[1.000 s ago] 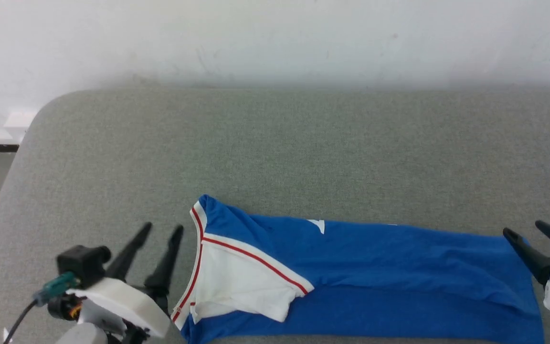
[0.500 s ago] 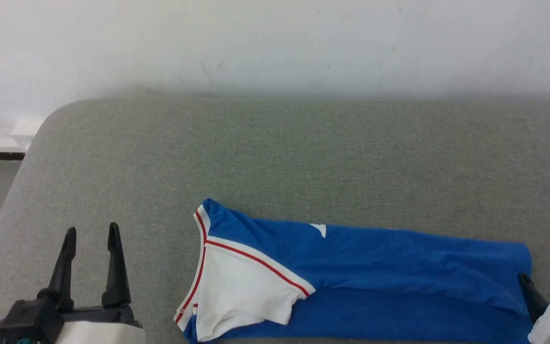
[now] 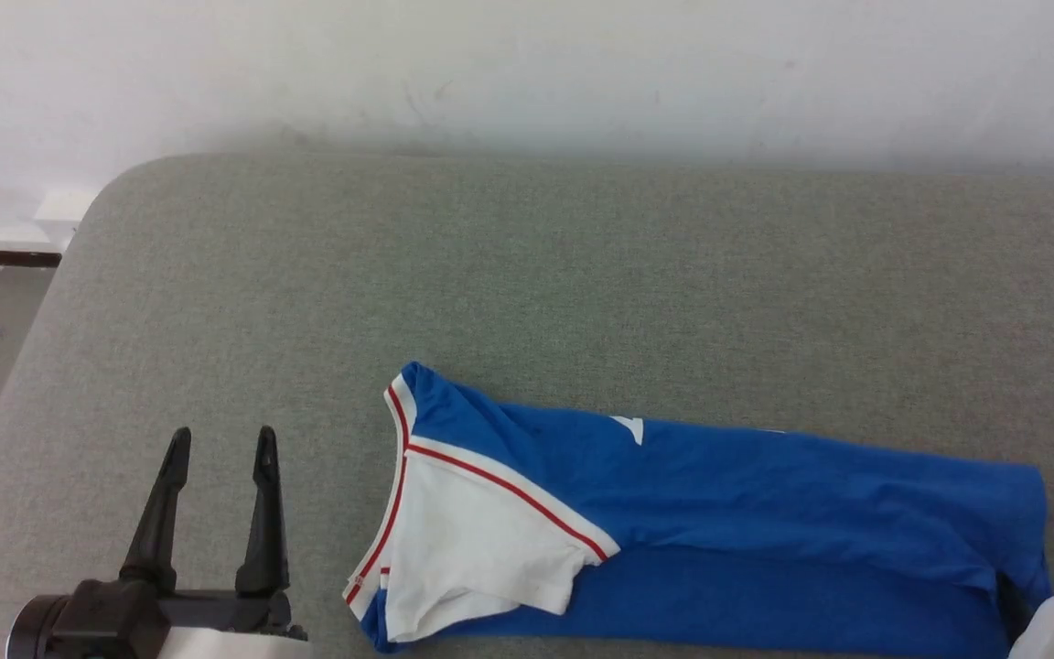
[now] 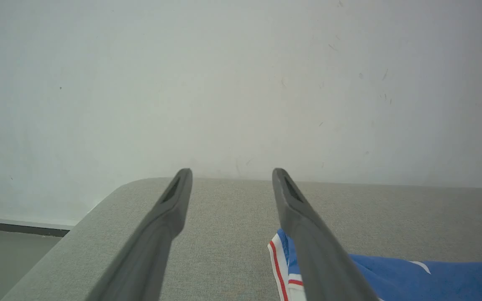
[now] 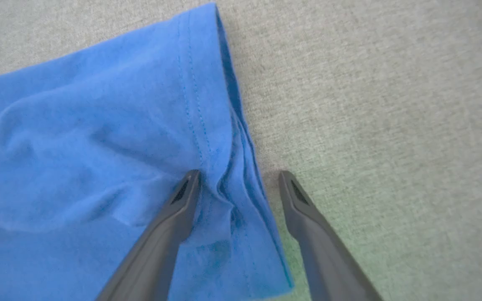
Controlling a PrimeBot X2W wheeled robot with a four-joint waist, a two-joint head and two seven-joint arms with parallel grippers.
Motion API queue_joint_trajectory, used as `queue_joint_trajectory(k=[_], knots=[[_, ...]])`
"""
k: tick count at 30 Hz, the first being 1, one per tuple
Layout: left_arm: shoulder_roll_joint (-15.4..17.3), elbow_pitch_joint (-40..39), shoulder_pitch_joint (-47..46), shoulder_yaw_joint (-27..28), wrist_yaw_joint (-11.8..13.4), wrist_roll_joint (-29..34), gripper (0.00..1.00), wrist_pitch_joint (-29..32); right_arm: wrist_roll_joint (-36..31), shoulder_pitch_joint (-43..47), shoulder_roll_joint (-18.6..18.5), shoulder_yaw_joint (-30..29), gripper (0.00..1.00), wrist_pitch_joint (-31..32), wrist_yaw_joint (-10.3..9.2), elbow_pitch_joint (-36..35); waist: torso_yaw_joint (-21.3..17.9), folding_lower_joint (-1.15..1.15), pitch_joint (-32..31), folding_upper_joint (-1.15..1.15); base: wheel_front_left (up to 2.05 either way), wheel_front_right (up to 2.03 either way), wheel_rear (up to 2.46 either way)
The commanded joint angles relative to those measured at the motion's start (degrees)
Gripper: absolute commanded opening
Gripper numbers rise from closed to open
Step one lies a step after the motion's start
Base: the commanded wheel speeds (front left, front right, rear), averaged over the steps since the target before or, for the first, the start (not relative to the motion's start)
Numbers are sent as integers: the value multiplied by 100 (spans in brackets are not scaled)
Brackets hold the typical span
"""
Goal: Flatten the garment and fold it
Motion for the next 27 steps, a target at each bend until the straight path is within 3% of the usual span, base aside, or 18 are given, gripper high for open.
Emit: queue_joint_trajectory(k=[1,6,7,9,17,27], knots=[[-39,23,-49,45,-54,48,100,-27,56,-53,46,54,100,11,-4,110,28,0,49,-1,0,0,0],[-124,73,-122,96,-184,108,100,-27,222,-74,29,303,100,76,-4,422,67,0,156,-1,0,0,0],[-137,82,-137,99,-202,118,100,-27,287,-60,33,408,53,130,-4,471,74,0,171,-1,0,0,0],[-159,105,-164,107,-231,133,100,-27,396,-27,31,601,0,181,-4,516,84,0,187,-1,0,0,0],[-211,328,-135,131,-302,132,100,-27,311,-61,-345,662,0,-137,-4,391,38,0,63,-1,0,0,0],[-233,453,-66,84,-364,25,100,-27,-353,-173,-1273,-218,0,-243,-4,489,-36,0,-175,-1,0,0,0]])
